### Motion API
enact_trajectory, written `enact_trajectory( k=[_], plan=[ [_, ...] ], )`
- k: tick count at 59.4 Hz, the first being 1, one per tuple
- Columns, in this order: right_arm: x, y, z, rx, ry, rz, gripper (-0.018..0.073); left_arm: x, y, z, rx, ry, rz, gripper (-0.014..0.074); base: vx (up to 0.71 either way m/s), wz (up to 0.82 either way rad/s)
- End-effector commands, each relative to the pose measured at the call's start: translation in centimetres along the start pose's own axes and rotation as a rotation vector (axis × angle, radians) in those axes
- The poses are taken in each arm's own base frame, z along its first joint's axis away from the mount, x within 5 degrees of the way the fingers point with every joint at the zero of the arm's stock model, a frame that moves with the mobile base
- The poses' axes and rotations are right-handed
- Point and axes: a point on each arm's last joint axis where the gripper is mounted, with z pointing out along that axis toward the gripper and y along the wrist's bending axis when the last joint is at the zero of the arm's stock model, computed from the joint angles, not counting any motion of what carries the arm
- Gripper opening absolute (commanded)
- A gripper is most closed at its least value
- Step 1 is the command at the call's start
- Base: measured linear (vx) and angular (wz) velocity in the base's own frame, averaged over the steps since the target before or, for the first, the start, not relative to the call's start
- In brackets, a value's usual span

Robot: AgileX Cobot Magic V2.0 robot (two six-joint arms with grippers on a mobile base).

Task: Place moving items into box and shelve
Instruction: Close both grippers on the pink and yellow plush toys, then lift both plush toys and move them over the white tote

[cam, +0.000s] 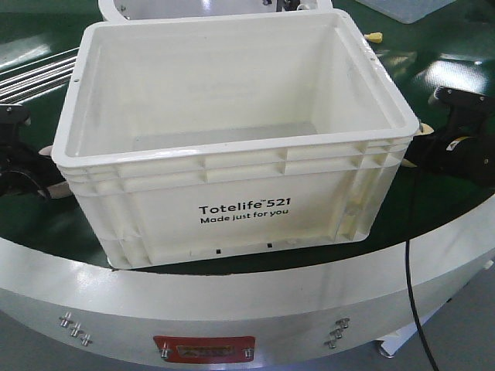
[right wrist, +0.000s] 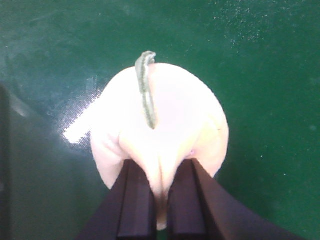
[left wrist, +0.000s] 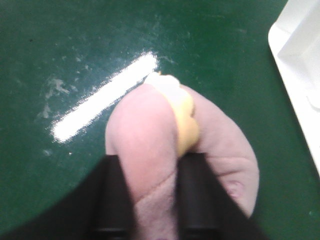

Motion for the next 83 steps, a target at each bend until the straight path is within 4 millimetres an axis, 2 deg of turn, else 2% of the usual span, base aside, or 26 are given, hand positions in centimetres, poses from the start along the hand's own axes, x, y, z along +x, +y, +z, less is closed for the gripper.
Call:
enact_trajectory(
  k=[1, 2, 19, 27, 41, 58, 83],
  plan=[
    [-2.5, 0.0, -1.2, -0.004, -0.127, -0.013, -0.0015, -1.0, 0.1, -0.5, -0.004, -0.043, -0.006, -0.0002, 0.00, 0.00],
    [-2.5, 0.0, -1.2, -0.004, -0.127, -0.013, -0.0015, -1.0, 0.1, -0.5, -0.004, -0.043, -0.003, -0.0027, 0.00, 0.00],
    [-2.9, 0.0, -1.7, -0.003, -0.154, -0.049, -0.0015, -1.9, 0.1, -1.2, -0.016, -0.120, -0.004, -0.0024, 0.00, 0.00],
    [-3.8, 0.1, -2.9, -0.001, -0.196, -0.093, -0.0015, -3.0, 0.2, -2.5, -0.025, -0.194, -0.007, -0.0024, 0.00, 0.00],
    [-5.5, 0.3, -5.5, 0.002, -0.285, -0.138, -0.0013, -5.1, 0.4, -6.0, -0.042, -0.351, -0.009, -0.0022, 0.00, 0.00],
    [-7.6, 0.4, -9.7, -0.001, -0.414, -0.137, -0.0013, -6.7, 0.6, -10.4, -0.052, -0.503, -0.012, -0.0020, 0.00, 0.00],
    [-9.8, 0.7, -17.8, -0.006, -0.636, -0.136, -0.0013, -8.0, 0.7, -17.5, -0.065, -0.727, -0.018, -0.0020, 0.00, 0.00]
  ],
)
